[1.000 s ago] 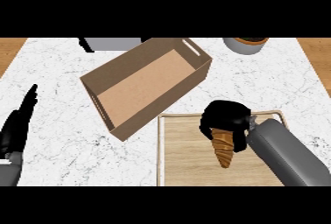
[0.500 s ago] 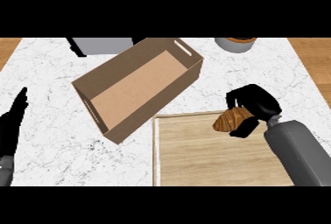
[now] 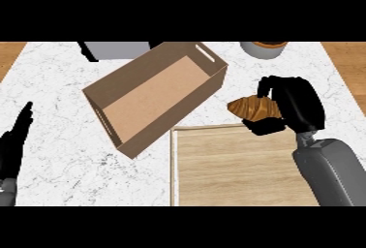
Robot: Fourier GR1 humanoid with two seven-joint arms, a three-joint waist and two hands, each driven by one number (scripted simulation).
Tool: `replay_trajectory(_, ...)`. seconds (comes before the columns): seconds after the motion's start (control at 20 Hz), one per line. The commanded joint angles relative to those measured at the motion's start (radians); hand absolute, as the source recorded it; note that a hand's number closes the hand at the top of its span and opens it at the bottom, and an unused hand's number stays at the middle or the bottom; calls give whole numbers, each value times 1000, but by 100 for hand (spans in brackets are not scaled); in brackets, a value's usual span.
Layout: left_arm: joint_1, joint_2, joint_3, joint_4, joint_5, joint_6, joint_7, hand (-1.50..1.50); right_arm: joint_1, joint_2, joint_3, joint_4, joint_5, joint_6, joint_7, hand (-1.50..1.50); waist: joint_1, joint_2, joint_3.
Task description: Pick the croissant from the tray and place it in the cardboard box
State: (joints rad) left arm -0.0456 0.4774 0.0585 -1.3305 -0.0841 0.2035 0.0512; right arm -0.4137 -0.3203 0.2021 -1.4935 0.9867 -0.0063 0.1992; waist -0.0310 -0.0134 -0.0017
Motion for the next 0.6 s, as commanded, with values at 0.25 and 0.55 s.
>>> replay_trajectory(0.25,-10,-20,0,-40,-22,-20,20,0,-127,142,32,-187,-13,124,142,150,38,12,2)
replay_trajectory(0.55,-35,-41,-5,-7,-47,-22,18,0,-330,286,-27,-79,-71,176,246,150,42,13,1)
